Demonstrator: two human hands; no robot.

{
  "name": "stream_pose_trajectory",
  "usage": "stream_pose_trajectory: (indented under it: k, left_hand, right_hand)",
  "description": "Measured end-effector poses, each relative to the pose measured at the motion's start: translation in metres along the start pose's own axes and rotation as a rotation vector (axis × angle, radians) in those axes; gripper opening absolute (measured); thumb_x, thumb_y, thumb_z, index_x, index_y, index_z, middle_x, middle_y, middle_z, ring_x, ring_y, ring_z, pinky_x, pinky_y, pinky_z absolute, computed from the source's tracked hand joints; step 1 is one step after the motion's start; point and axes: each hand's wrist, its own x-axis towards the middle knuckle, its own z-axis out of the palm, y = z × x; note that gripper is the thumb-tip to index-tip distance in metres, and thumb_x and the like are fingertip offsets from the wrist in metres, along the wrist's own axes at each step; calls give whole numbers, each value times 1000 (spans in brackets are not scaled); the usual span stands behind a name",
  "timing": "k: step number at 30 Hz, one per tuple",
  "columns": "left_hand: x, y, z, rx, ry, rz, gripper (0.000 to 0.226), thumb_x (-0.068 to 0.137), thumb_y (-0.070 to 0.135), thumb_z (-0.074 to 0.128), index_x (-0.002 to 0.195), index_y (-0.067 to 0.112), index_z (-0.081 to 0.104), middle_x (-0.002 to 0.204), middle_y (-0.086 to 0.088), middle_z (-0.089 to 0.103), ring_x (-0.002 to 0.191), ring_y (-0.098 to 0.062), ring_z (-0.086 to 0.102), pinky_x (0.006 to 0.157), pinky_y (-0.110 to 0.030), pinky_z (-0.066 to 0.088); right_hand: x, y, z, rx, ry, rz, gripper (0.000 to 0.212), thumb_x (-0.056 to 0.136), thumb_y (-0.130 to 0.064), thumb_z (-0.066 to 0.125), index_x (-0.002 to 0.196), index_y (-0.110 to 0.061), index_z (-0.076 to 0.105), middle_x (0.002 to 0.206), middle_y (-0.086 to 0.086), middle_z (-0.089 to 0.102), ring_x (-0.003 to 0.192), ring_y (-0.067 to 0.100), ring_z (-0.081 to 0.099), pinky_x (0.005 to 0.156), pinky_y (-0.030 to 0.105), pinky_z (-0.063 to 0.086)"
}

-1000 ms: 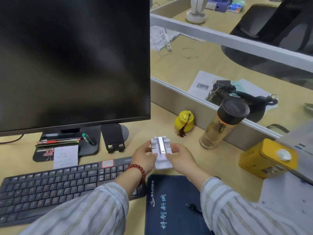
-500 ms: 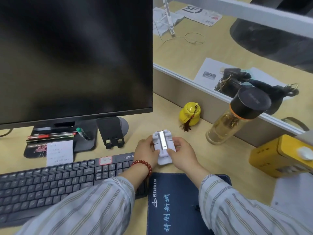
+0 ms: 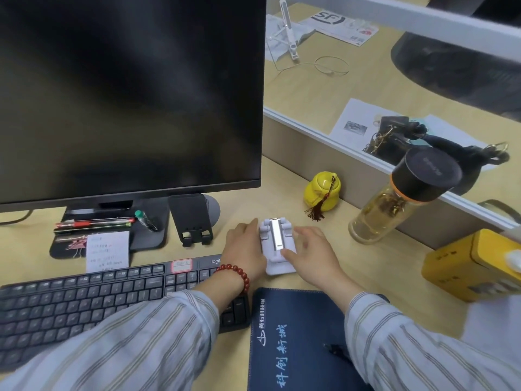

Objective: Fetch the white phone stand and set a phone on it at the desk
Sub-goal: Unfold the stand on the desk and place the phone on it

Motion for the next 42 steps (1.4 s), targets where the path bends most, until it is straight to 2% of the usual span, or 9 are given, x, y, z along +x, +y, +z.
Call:
stream_pose_trajectory:
  k: [4,7,14,18,28,32,35,38,42]
  left_hand:
    - [1,-8,-4,179,-122,99,117,67,36,71,149,15,-9,155,-4,14,142,-26,11,114,-40,15]
    - [1,-10,3,165,-173,105,139,55,46,78,144,24,-26,156,5,11,145,-21,0,114,-49,1]
    - [5,-8,7,171,-87,137,136,55,46,73,144,24,-28,143,9,37,134,-14,23,109,-47,4]
    - [4,-11,7,184,-56,167,138,53,51,72,143,22,-29,140,9,40,132,-13,23,108,-48,-1]
    - [2,-14,0,101,-93,99,149,45,59,80,145,26,-26,144,12,40,134,-17,22,106,-46,-1]
    - [2,-11,1,112,-99,85,149,45,58,81,145,26,-26,143,12,42,132,-18,24,103,-44,-2]
    - [3,-13,3,131,-93,74,150,44,60,80,143,29,-28,140,8,45,131,-18,24,103,-45,-2]
    - [3,-12,4,152,-101,72,149,46,60,79,142,28,-30,139,8,46,131,-19,25,105,-48,-1]
    - [3,-8,3,177,-108,63,148,49,57,79,142,26,-31,139,8,47,131,-19,26,107,-51,1]
  right_hand:
    - [8,-4,-17,-419,-301,-326,111,65,-44,79,150,-24,11,159,-2,10,146,21,8,116,32,17]
    - [13,-7,-15,-694,-406,-394,125,63,-42,79,150,-25,-10,161,-4,-14,148,19,-11,120,40,11]
    - [25,-12,-12,-658,-312,-480,108,61,-33,79,148,-12,19,153,4,25,138,19,30,106,23,30]
    - [28,-19,-17,-694,-326,-482,108,58,-35,80,146,-12,23,146,1,33,127,19,40,100,23,36]
    - [38,-37,-37,-669,-482,-370,95,59,-43,79,140,-16,36,144,2,44,126,23,45,104,37,42]
    - [29,-28,-37,-595,-455,-410,105,58,-56,71,147,-22,26,159,-7,18,142,13,27,113,30,30]
    - [21,-15,-33,-522,-321,-495,90,62,-57,71,138,-21,43,152,-5,35,137,13,36,109,23,32]
    - [16,-9,-31,-470,-274,-489,81,72,-48,72,140,-16,42,150,-1,42,140,11,33,104,12,20]
    - [20,-15,-36,-406,-299,-446,69,80,-47,64,140,-18,42,145,-2,47,131,17,44,105,19,30]
